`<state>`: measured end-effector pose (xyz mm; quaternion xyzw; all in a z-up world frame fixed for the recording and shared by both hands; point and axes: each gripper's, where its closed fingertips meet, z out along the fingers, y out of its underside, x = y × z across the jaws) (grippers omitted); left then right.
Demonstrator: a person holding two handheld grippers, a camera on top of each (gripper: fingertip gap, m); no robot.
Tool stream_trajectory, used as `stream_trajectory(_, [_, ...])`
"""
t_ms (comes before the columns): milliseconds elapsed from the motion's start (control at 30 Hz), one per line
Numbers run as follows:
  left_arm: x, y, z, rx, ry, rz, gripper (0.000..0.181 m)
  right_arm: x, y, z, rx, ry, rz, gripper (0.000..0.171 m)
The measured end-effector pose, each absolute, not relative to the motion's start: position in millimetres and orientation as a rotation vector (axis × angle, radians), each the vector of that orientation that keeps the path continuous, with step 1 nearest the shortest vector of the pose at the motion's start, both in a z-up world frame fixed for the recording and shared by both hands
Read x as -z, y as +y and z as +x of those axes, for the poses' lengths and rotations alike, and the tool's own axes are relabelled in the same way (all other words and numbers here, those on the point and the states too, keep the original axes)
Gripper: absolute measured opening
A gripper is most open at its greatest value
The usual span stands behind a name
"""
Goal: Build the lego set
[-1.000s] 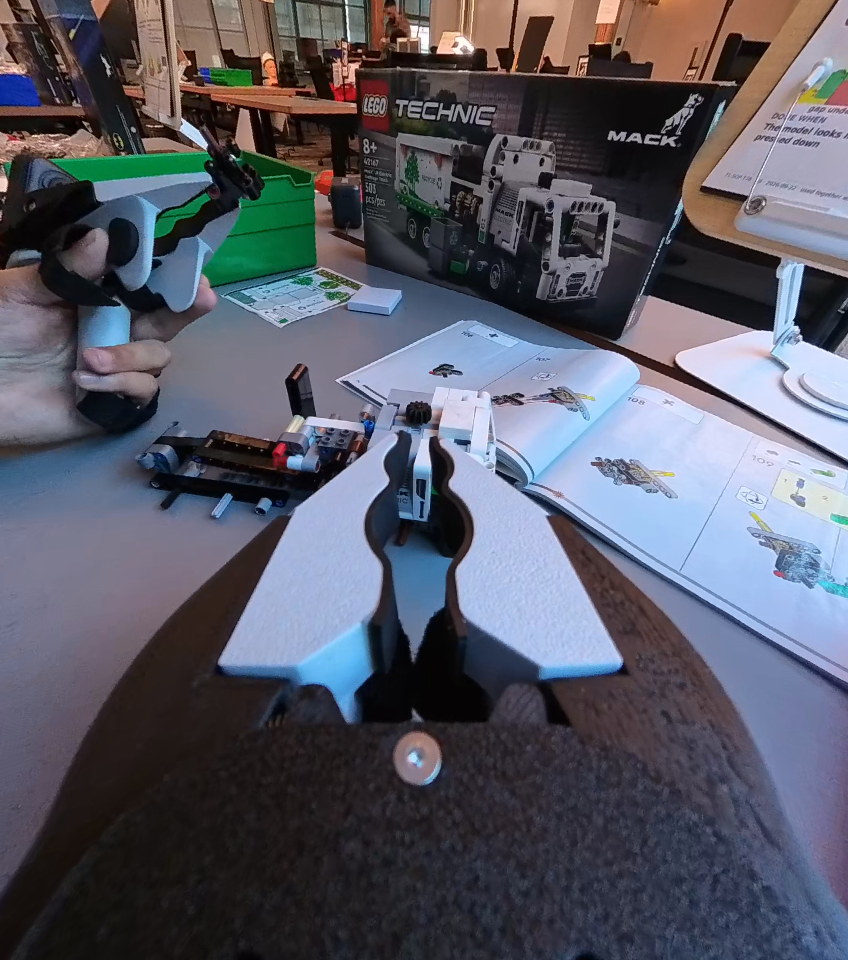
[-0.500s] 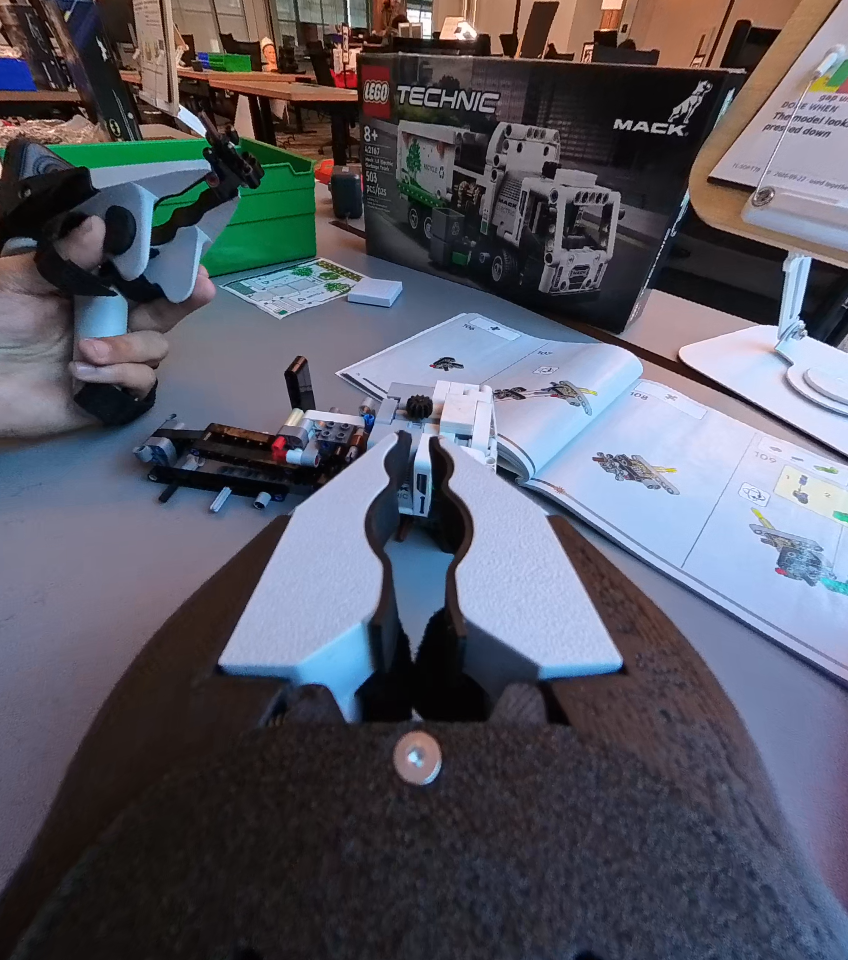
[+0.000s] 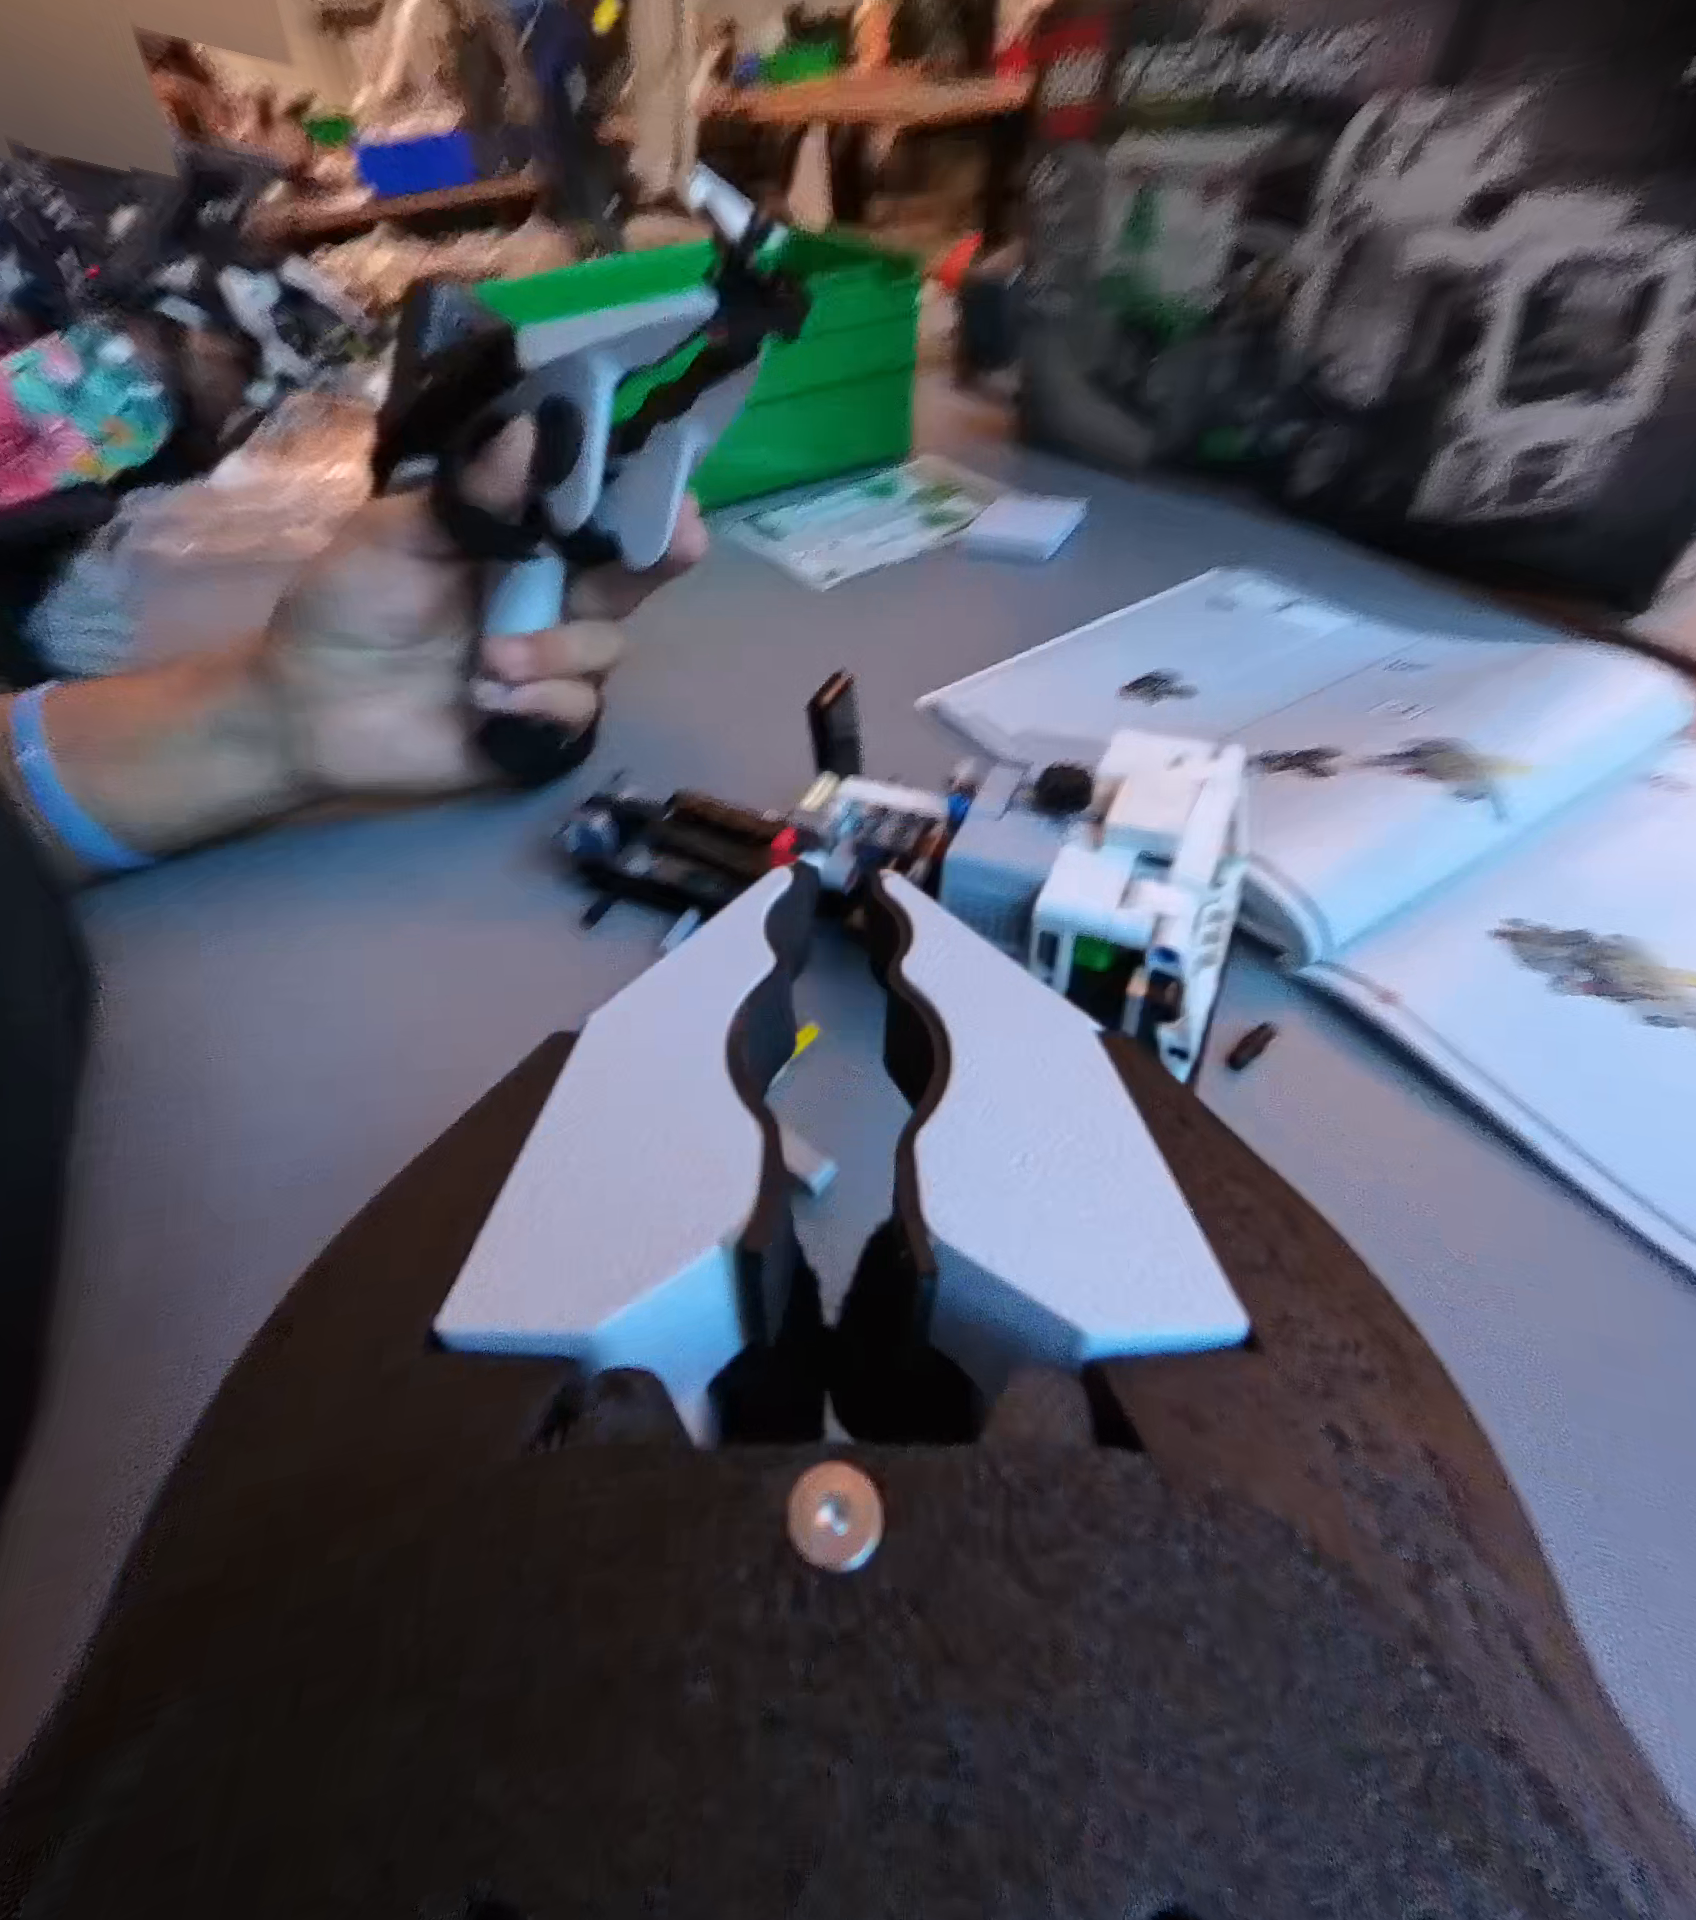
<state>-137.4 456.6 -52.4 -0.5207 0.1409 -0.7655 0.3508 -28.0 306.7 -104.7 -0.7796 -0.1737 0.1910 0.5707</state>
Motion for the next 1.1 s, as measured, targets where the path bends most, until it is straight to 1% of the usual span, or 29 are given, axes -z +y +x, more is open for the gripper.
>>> stream_trajectory(33, [52,456,-137,1.978,0.372,-1.349,0.014,107,302,-29,-0.471,-0.452,-1.855,0.012])
stream_trajectory(100, [51,453,-136,1.967,0.394,-1.347,0.014,113,288,-31,-0.521,-0.551,-1.889,0.011])
stream_trajectory(200, [45,445,-135,1.959,0.446,-1.321,0.014,138,271,-27,-0.554,-0.684,-2.041,0.023])
stream_trajectory(300, [37,427,-130,1.928,0.576,-1.288,0.013,153,263,-29,-0.559,-0.857,-2.070,0.028])
stream_trajectory(400, [29,399,-125,1.858,0.758,-1.234,0.013,168,261,-30,-0.521,-1.016,-2.101,0.042])
stream_trajectory(533, [9,372,-133,1.886,0.783,-1.141,0.013,179,261,-33,-0.523,-1.153,-2.098,0.049])
stream_trajectory(633, [-3,354,-146,1.929,0.765,-1.110,0.013,183,262,-33,-0.442,-1.262,-2.089,0.049])
stream_trajectory(700, [-6,339,-156,1.895,0.804,-1.104,0.013,184,268,-27,-0.304,-1.338,-2.081,0.047])
stream_trajectory(767, [-11,324,-169,1.858,0.836,-1.092,0.013,185,271,-25,-0.260,-1.385,-2.029,0.044])
stream_trajectory(833, [-17,311,-181,1.840,0.836,-1.080,0.013,185,269,-31,-0.353,-1.396,-2.028,0.042])
stream_trajectory(967, [-21,286,-200,1.773,0.851,-1.081,0.013,188,270,-41,-0.462,-1.402,-2.034,0.053])
stream_trajectory(1000, [-21,280,-204,1.753,0.855,-1.080,0.013,189,268,-44,-0.493,-1.407,-2.046,0.053])
stream_trajectory(1067, [-22,268,-211,1.736,0.855,-1.071,0.013,190,267,-50,-0.532,-1.406,-2.047,0.048])
stream_trajectory(1100, [-23,262,-214,1.736,0.849,-1.064,0.013,189,266,-53,-0.544,-1.402,-2.041,0.040])
